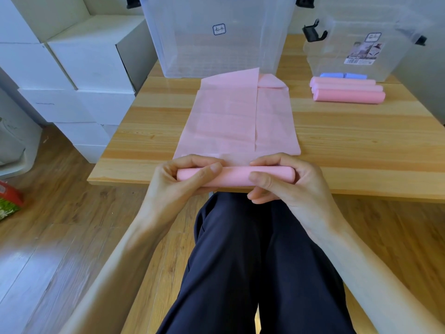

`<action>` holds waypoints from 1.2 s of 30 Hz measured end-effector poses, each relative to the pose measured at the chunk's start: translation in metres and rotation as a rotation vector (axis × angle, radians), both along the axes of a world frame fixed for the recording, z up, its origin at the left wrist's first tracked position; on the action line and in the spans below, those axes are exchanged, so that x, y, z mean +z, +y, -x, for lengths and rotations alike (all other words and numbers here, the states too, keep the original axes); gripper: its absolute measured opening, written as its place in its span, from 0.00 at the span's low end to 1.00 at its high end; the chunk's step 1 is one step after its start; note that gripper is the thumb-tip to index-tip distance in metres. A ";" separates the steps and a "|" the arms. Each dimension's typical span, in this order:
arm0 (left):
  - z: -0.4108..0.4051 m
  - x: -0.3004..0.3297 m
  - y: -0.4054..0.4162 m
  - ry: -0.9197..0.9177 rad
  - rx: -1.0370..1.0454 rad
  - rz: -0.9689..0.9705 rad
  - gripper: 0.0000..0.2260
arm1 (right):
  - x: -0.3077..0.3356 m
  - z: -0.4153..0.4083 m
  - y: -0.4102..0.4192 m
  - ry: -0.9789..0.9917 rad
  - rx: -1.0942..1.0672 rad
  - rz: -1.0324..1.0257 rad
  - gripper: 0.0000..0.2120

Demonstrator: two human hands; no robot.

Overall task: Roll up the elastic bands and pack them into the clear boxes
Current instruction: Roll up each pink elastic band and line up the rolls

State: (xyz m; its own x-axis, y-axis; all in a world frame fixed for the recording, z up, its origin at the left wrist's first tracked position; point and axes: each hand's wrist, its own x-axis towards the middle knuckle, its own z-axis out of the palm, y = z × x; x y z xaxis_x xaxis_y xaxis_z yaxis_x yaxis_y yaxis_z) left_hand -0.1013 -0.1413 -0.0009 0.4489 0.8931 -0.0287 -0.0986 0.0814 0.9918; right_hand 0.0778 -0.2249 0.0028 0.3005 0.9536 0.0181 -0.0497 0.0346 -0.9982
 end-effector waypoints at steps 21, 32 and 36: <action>-0.044 0.012 0.026 0.101 -0.132 -0.136 0.13 | 0.012 -0.056 0.011 -0.072 -0.166 0.025 0.12; -0.122 0.025 0.059 0.327 -0.318 -0.350 0.13 | 0.020 -0.131 0.022 -0.043 -0.342 0.026 0.19; -0.154 0.027 0.070 0.388 -0.383 -0.428 0.13 | 0.017 -0.166 0.023 -0.065 -0.369 0.059 0.14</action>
State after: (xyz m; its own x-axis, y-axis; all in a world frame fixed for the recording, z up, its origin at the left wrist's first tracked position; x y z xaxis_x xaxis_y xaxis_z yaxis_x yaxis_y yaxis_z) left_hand 0.0527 -0.0715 0.0258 0.7636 0.6420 0.0688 0.2273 -0.3671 0.9020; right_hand 0.2434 -0.2019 0.0196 0.6241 0.7813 -0.0029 0.0193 -0.0191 -0.9996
